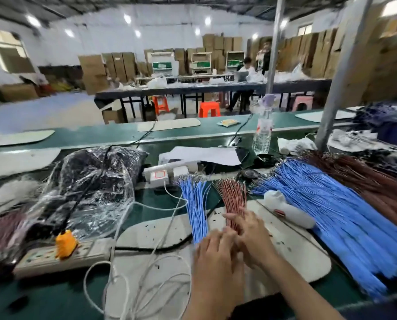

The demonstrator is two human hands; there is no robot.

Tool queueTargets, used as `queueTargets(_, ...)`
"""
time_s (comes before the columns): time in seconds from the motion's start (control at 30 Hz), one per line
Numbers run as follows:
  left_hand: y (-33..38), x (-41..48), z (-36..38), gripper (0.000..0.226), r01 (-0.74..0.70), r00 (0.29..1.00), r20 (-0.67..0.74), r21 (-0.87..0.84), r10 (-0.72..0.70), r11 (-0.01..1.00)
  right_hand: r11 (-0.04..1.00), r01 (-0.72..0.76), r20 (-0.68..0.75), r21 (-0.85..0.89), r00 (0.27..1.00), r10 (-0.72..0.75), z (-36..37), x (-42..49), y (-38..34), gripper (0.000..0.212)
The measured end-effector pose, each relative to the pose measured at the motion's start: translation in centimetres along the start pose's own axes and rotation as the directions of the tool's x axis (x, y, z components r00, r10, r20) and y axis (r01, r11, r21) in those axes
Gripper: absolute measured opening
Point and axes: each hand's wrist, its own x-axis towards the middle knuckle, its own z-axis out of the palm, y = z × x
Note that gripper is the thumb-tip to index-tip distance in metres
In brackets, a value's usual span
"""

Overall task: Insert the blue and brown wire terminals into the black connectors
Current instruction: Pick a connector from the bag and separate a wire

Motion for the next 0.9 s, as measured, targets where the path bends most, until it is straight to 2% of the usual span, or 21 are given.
queueTargets(0.03,-0.7,0.9,-0.5,0.043,0.074,0.997,-0.018,0.057,-0.073,0.996,0.993,-0.009,0.058,-0.119,0.998,0.016,0.7,0.6,-0.5,0.037)
queueTargets(0.07,-2.3,1.4,-0.4,0.044,0.082,0.997,-0.004,0.125,-0.082,0.989,0.987,-0.005,0.054,-0.158,0.998,0.013,1.4,1.1,-0.4,0.037)
queueTargets(0.1,-3.3,1.0,0.1,0.044,0.108,0.993,0.033,0.098,-0.112,0.989,0.987,-0.009,0.024,-0.158,1.0,0.013,1.9,1.3,-0.3,0.035)
queueTargets(0.2,-3.9,0.0,0.1,0.031,0.125,0.992,0.044,-0.059,-0.122,0.99,0.993,-0.012,-0.043,-0.116,0.999,0.008,2.3,1.5,0.3,0.029)
queueTargets(0.37,-4.4,-0.4,-0.1,0.019,0.148,0.988,0.048,-0.093,-0.144,0.985,0.999,-0.04,0.018,0.034,0.999,0.039,1.5,1.4,0.6,0.022)
queueTargets(0.47,-4.2,-0.7,0.1,0.014,0.132,0.991,0.055,-0.124,-0.126,0.984,0.998,-0.053,0.084,0.046,0.995,0.049,0.2,1.5,1.9,0.027)
queueTargets(0.63,-3.9,-0.4,-0.7,0.012,0.088,0.996,0.02,-0.145,-0.086,0.985,0.987,-0.063,0.129,-0.149,0.988,0.082,-2.5,3.3,3.8,0.044)
queueTargets(0.7,-4.0,-0.3,-1.4,0.015,0.094,0.996,0.023,-0.196,-0.092,0.976,0.973,-0.084,0.1,-0.214,0.989,0.108,-3.1,4.0,3.9,0.045)
queueTargets(0.8,-5.1,1.0,-3.7,0.019,0.155,0.987,0.006,-0.242,-0.158,0.958,0.944,-0.087,-0.021,-0.317,0.996,0.085,-2.9,4.4,3.1,0.047)
queueTargets(0.9,-8.2,3.1,-8.1,0.021,0.246,0.961,-0.1,-0.113,-0.257,0.963,0.917,-0.106,-0.109,-0.385,0.992,0.069,-2.1,5.1,2.4,0.038)
